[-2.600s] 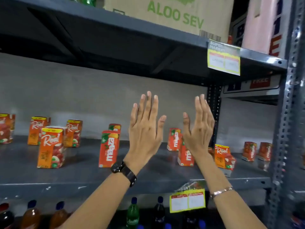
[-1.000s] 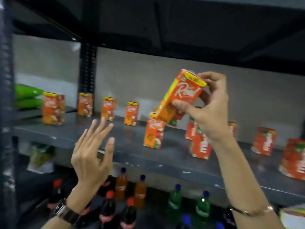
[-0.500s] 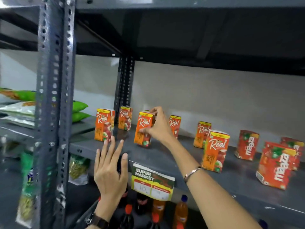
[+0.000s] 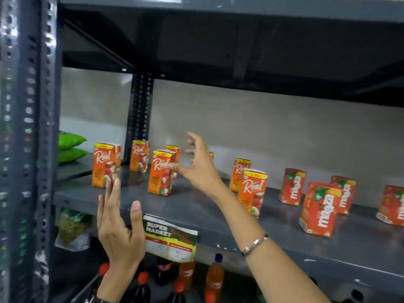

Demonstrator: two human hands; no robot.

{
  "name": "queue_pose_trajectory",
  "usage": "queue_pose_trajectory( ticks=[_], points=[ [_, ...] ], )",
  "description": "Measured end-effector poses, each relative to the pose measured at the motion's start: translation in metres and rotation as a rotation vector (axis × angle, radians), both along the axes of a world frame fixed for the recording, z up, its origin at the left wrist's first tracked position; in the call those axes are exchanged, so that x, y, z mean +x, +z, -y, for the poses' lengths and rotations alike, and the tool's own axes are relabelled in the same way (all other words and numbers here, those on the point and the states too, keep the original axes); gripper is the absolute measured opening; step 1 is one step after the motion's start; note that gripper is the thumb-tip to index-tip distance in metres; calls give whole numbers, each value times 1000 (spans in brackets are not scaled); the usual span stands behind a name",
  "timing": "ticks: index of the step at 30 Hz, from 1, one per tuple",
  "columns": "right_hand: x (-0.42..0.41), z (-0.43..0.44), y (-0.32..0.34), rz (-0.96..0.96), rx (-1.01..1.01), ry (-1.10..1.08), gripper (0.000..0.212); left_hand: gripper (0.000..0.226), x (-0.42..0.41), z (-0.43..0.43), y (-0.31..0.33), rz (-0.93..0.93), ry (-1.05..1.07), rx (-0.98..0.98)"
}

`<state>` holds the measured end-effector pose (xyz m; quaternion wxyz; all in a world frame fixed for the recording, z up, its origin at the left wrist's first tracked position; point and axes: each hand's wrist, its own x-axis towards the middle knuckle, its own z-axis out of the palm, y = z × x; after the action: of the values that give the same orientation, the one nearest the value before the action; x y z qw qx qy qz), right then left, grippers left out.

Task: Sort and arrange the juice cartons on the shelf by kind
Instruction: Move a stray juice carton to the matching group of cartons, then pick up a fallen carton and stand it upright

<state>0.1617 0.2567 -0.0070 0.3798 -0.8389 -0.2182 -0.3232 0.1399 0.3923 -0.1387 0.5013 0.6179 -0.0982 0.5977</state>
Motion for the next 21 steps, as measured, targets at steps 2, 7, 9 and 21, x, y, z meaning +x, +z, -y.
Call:
queue_pose_trajectory(
  ticks=[2, 7, 9, 21],
  points=[
    [-33, 21, 13, 89, 59, 80, 81, 52, -19, 28, 15, 90, -123, -24],
    [-133, 108, 40, 395, 176, 39, 58, 46, -76, 128, 44, 277, -431, 6],
    [-171, 153, 45, 486, 172, -68, 53, 44, -103, 177, 47, 288, -562, 22],
    [-319, 470, -9, 439, 375, -600, 39, 39, -230, 429, 29, 305, -907, 576]
  ],
)
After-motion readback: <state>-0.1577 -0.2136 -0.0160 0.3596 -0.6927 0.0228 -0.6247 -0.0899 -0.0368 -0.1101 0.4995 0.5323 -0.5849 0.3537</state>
